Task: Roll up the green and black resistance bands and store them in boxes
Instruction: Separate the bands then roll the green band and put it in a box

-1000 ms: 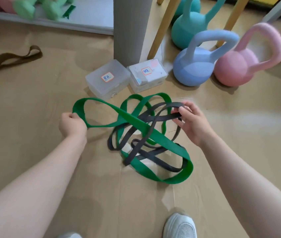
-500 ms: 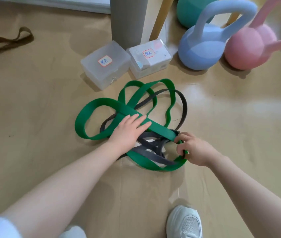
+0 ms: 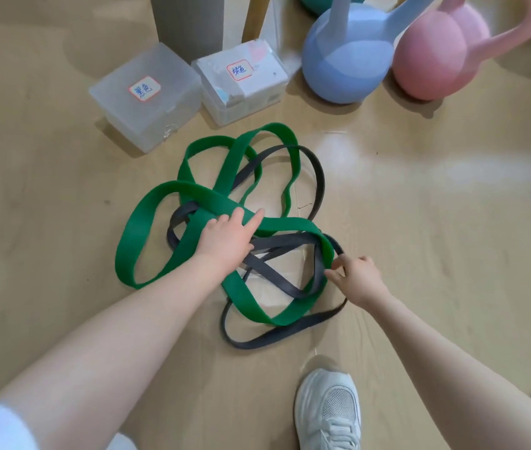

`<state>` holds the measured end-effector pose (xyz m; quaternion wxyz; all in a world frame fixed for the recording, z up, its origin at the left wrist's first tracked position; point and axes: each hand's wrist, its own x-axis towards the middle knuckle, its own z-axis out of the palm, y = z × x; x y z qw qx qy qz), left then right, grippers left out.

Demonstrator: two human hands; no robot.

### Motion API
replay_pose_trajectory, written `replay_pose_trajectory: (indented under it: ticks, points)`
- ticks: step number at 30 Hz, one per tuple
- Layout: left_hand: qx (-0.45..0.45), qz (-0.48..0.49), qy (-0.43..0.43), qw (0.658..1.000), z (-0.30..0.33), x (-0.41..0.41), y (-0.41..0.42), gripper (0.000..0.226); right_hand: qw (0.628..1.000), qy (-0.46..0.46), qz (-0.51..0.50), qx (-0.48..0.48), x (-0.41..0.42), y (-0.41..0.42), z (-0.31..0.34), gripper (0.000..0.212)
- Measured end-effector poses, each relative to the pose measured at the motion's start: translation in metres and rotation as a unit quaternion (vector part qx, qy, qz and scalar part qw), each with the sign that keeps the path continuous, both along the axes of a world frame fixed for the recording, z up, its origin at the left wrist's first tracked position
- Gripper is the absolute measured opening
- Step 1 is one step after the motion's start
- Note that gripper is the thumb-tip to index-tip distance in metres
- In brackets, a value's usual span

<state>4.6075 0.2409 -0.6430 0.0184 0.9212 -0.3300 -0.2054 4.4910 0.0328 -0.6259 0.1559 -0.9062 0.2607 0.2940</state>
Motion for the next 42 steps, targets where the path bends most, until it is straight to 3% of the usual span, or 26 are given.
replay_pose_trajectory:
  ticks: [3, 6, 8, 12, 14, 16, 21, 23, 27, 29, 31, 34, 38, 40, 42]
  points:
    - [0.006, 0.0, -0.008, 1.0, -0.001, -0.002, 0.004, 0.06, 0.977, -0.072, -0.186, 0.08, 0.003, 0.013, -0.009, 0.027]
    - [-0.041, 0.012, 0.012, 0.999, 0.0, -0.006, 0.005, 0.059, 0.905, -0.151, -0.349, 0.188, 0.009, 0.024, -0.006, 0.028]
    - [-0.131, 0.052, 0.065, 0.988, 0.005, -0.01, 0.003, 0.053, 0.922, -0.173, -0.299, 0.176, 0.016, 0.025, 0.003, 0.022]
    - [-0.313, 0.107, 0.135, 0.934, 0.024, -0.027, 0.003, 0.032, 0.964, -0.185, -0.166, 0.091, 0.025, 0.024, 0.035, 0.017]
    - [-0.351, 0.095, 0.157, 0.918, 0.035, -0.035, 0.003, 0.028, 0.981, -0.15, -0.119, 0.037, 0.027, 0.022, 0.054, 0.016]
    - [-0.373, 0.101, 0.183, 0.904, 0.045, -0.045, 0.004, 0.028, 0.985, -0.109, -0.122, 0.055, 0.029, 0.02, 0.072, 0.022]
    - [-0.408, 0.129, 0.288, 0.857, 0.066, -0.07, 0.019, 0.039, 0.903, -0.066, -0.244, 0.347, 0.031, 0.049, 0.112, 0.042]
    - [-0.412, 0.147, 0.262, 0.86, 0.072, -0.076, 0.027, 0.044, 0.863, -0.077, -0.267, 0.422, 0.04, 0.067, 0.116, 0.041]
    - [-0.448, 0.264, 0.184, 0.834, 0.081, -0.07, 0.052, 0.018, 0.806, -0.104, -0.226, 0.537, 0.065, 0.101, 0.111, 0.032]
    - [-0.427, 0.328, 0.161, 0.827, 0.081, -0.058, 0.073, 0.016, 0.851, -0.121, -0.159, 0.486, 0.073, 0.111, 0.098, 0.029]
    - [-0.386, 0.372, 0.13, 0.834, 0.078, -0.044, 0.1, 0.022, 0.924, -0.141, -0.081, 0.345, 0.076, 0.117, 0.078, 0.025]
    - [-0.282, 0.378, 0.06, 0.88, 0.067, -0.031, 0.146, 0.036, 0.976, -0.107, 0.058, 0.182, 0.069, 0.124, 0.041, 0.023]
    - [-0.094, 0.366, 0.057, 0.924, 0.046, -0.028, 0.187, 0.033, 0.962, -0.057, 0.258, 0.073, 0.055, 0.141, 0.0, 0.028]
    - [-0.012, 0.408, 0.106, 0.907, 0.035, -0.028, 0.197, 0.03, 0.949, -0.101, 0.298, 0.019, 0.053, 0.149, -0.009, 0.034]
    - [0.019, 0.472, 0.137, 0.87, 0.025, -0.027, 0.201, 0.046, 0.944, -0.132, 0.303, -0.019, 0.051, 0.155, -0.011, 0.037]
